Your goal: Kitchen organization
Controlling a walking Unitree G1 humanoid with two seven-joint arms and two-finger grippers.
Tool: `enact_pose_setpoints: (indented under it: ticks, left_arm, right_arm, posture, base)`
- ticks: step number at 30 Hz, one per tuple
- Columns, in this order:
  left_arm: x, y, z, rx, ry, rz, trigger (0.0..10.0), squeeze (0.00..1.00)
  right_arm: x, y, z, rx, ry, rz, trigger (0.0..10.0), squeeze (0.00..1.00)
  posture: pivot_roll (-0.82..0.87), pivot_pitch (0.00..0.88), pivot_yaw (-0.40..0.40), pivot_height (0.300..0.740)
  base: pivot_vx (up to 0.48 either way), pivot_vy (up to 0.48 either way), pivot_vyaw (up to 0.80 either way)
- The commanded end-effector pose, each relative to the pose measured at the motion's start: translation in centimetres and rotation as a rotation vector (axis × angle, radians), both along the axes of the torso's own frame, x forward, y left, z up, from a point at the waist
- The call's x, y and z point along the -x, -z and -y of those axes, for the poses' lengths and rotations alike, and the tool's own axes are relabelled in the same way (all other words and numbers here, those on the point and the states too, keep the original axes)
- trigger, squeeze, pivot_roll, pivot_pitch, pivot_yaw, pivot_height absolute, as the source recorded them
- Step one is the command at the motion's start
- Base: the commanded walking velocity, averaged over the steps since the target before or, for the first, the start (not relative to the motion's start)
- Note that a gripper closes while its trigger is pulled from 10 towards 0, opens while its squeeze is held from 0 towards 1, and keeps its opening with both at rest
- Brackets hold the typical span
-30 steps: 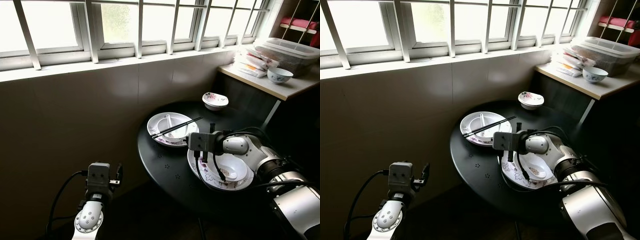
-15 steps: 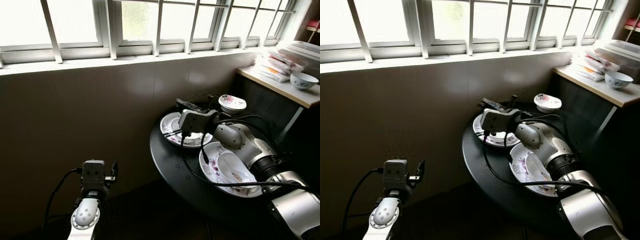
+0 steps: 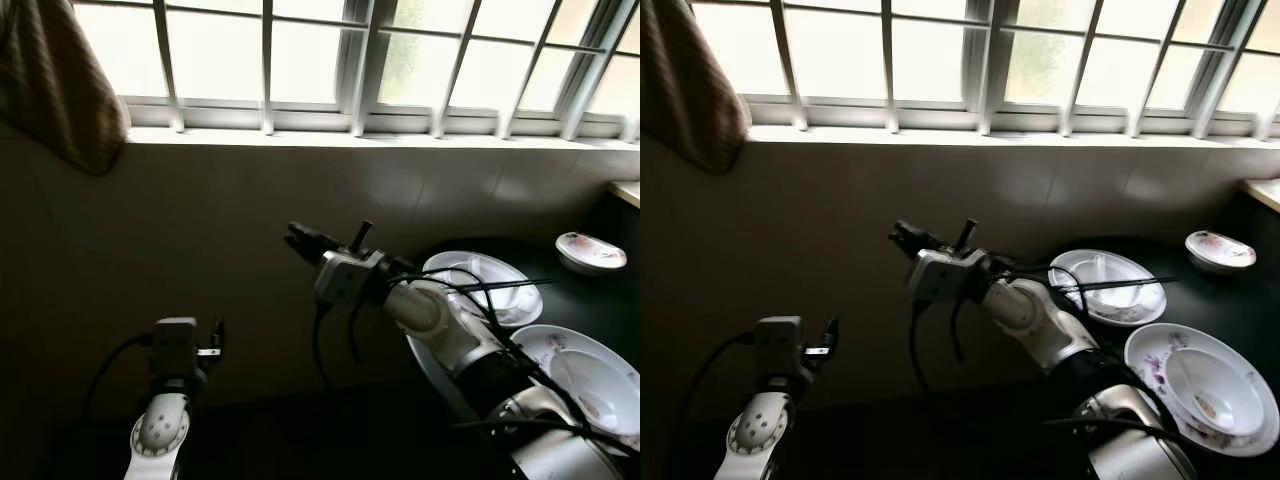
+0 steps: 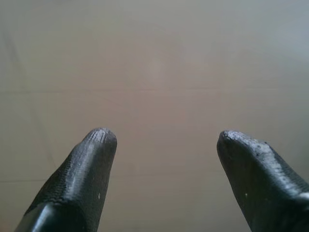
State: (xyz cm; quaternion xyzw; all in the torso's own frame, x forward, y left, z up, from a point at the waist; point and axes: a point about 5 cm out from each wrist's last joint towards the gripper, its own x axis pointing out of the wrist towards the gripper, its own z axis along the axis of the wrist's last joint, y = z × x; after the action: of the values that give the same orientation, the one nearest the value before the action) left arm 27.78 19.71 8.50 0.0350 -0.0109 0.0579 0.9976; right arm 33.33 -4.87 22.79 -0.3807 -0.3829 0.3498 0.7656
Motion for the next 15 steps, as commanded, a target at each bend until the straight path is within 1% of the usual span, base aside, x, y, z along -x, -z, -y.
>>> enact_pose_setpoints:
  ticks: [1, 3, 4, 5, 6, 7, 8, 10, 13, 15]
  left_arm:
    - [0.0, -0.1, 0.9, 0.009, 0.019, 0.012, 10.0, 0.0]
    - [0.0, -0.1, 0.8, 0.012, 0.009, 0.022, 10.0, 0.0]
    - [0.0, -0.2, 0.8, 0.013, 0.005, 0.024, 10.0, 0.0]
    - [0.0, -0.2, 0.8, 0.004, 0.0, 0.027, 10.0, 0.0]
    - [0.0, -0.2, 0.7, -0.013, -0.005, 0.025, 10.0, 0.0]
    - [0.0, -0.2, 0.7, -0.024, -0.007, 0.023, 10.0, 0.0]
    - [0.0, -0.3, 0.7, -0.031, -0.007, 0.023, 10.0, 0.0]
    - [0.1, -0.3, 0.8, -0.029, -0.005, 0.026, 10.0, 0.0]
    - [0.1, -0.3, 0.8, -0.042, 0.0, 0.027, 10.0, 0.0]
    - [0.0, -0.3, 1.0, -0.064, 0.009, 0.023, 10.0, 0.0]
  right_arm:
    - [0.3, 0.2, 0.3, -0.026, -0.003, -0.022, 0.0, 0.0]
    - [0.5, 0.2, 0.3, -0.105, -0.002, -0.07, 0.0, 0.0]
    - [0.5, 0.2, 0.4, -0.129, 0.001, -0.087, 0.0, 0.0]
    - [0.3, 0.3, 0.5, -0.189, 0.021, -0.134, 0.0, 0.0]
    - [-0.1, 0.9, 0.8, -0.285, 0.054, -0.226, 0.0, 0.0]
    - [-0.3, 1.3, 1.0, -0.35, 0.076, -0.293, 0.0, 0.0]
    - [-0.6, 2.5, 1.5, -0.386, 0.116, -0.364, 0.0, 0.0]
    - [-0.8, 3.8, 2.1, -0.395, 0.158, -0.424, 0.0, 0.0]
    - [-0.7, 6.7, 3.0, -0.432, 0.205, -0.586, 0.0, 0.0]
    - [-0.4, 9.2, 4.1, -0.47, 0.265, -0.702, 0.0, 0.0]
  posture:
    - [0.06, 0.0, -0.063, 0.74]
    - [0.06, 0.0, -0.067, 0.74]
    - [0.06, 0.0, -0.067, 0.74]
    - [0.07, 0.0, -0.071, 0.74]
    - [0.07, 0.0, -0.074, 0.74]
    - [0.07, 0.0, -0.074, 0.74]
    - [0.07, 0.0, -0.078, 0.74]
    - [0.08, 0.0, -0.081, 0.74]
    - [0.08, 0.0, -0.084, 0.74]
    - [0.08, 0.0, -0.086, 0.74]
  base:
    - [0.0, 0.48, 0.8]
    - [0.0, 0.377, 0.8]
    - [0.0, 0.274, 0.8]
    - [0.0, 0.0, 0.8]
    - [0.0, 0.0, 0.8]
    - [0.0, 0.0, 0.8]
    - [0.0, 0.0, 0.8]
    - [0.0, 0.0, 0.8]
    - [0.0, 0.0, 0.8]
    - [0.0, 0.0, 0.8]
